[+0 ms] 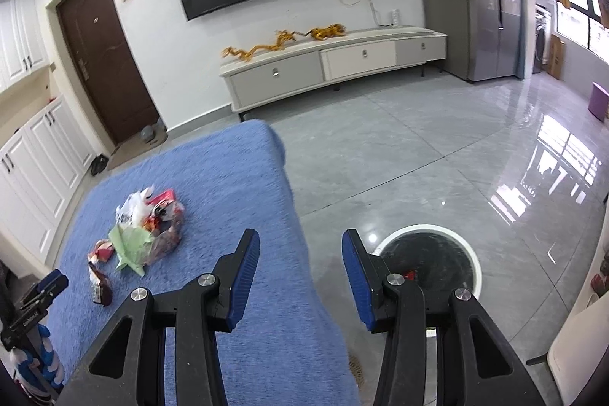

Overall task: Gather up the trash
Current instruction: 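Move both open tools back toward the wrappers on the table, then grasp the silver snack wrapper with the left tool while the right tool grasps the clear red-capped wrapper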

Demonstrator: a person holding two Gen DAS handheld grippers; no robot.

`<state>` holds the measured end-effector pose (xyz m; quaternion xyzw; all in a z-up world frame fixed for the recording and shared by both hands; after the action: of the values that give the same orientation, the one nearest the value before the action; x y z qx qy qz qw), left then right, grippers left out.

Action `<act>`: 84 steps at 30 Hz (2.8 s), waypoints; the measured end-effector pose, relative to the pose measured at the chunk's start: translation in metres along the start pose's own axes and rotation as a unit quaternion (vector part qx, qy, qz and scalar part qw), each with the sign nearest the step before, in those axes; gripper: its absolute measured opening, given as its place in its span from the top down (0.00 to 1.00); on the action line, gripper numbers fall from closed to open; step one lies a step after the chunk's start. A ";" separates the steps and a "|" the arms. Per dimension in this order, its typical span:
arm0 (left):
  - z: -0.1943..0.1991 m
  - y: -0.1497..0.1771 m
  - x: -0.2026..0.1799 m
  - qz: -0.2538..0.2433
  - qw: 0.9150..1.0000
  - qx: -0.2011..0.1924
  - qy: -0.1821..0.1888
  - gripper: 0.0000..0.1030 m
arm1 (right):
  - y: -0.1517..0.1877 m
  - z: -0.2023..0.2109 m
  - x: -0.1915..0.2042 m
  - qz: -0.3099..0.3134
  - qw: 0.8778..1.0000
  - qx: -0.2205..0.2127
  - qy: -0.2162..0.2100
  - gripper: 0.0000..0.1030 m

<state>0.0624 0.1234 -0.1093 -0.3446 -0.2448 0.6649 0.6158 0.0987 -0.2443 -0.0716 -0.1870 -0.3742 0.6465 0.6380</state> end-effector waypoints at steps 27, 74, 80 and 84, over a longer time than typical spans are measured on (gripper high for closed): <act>-0.077 0.008 0.021 0.145 0.983 0.109 -0.032 0.28 | 0.008 -0.130 0.106 0.075 0.984 0.108 -0.121 0.52; 0.030 0.030 -0.047 0.058 0.997 0.047 0.013 0.85 | 0.041 -0.034 0.027 0.023 0.988 0.038 -0.149 0.80; 0.030 0.019 -0.067 0.035 0.998 0.043 0.016 0.85 | 0.047 -0.020 -0.010 -0.007 0.991 0.021 -0.135 0.80; 0.027 0.007 -0.086 0.021 0.998 0.044 0.030 0.85 | 0.049 -0.014 -0.034 -0.025 0.991 0.011 -0.127 0.80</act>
<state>0.0377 0.0403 -0.0832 -0.3423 -0.1890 0.6773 0.6232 0.0791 -0.2690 -0.1242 -0.0867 -0.4501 0.6526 0.6033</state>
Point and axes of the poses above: each gripper's, at about its wrist camera, not at the fingertips, and z roughly against the way its jaws point, x to its left, y to its underside, the point moved 6 cm from there along -z, roughly the way its jaws point, and after that the axes turned 5 degrees about -y, right-handed, at the moved point
